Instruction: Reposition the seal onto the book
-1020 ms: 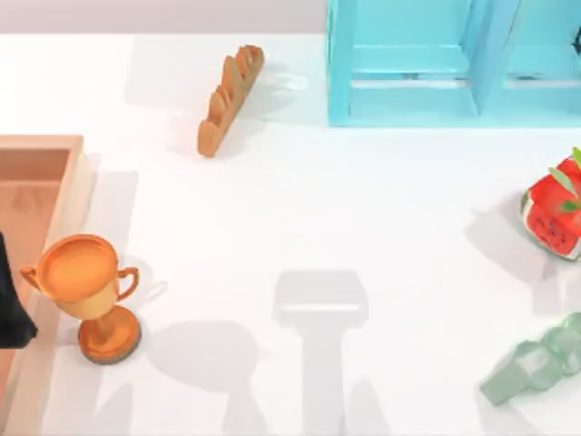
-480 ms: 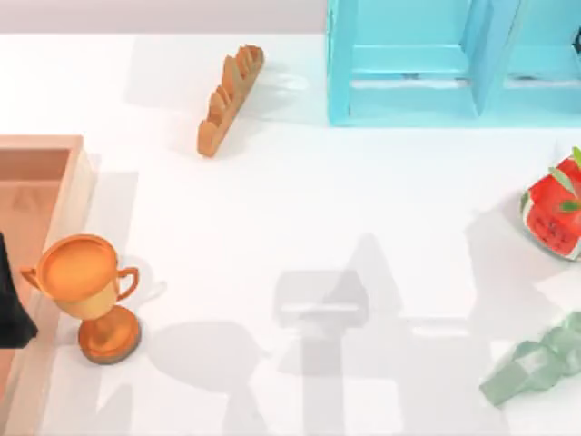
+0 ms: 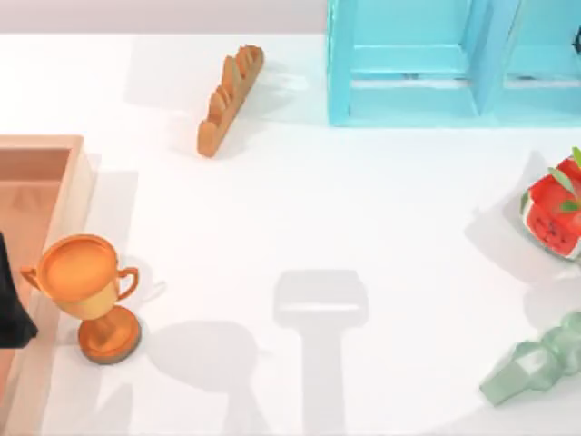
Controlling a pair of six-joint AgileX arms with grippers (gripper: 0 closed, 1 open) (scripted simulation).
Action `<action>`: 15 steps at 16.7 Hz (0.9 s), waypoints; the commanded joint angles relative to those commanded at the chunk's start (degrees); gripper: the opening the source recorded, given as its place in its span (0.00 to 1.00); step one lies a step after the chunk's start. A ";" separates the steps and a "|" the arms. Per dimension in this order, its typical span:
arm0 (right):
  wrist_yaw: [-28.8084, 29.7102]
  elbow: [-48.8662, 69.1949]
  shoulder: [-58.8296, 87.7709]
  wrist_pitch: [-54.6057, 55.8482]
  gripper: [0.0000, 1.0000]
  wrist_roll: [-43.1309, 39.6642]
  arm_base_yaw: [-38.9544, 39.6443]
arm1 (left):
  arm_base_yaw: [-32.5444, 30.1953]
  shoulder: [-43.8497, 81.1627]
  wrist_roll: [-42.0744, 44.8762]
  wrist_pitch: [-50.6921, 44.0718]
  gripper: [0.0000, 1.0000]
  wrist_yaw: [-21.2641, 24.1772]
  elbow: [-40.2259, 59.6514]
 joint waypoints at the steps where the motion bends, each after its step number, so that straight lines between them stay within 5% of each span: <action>1: -0.57 1.44 3.56 2.27 1.00 0.11 -0.68 | 0.00 0.00 0.00 0.00 1.00 0.00 0.00; 15: -0.22 9.83 13.12 3.99 1.00 0.43 -0.73 | 0.00 0.00 0.00 0.00 1.00 0.00 0.00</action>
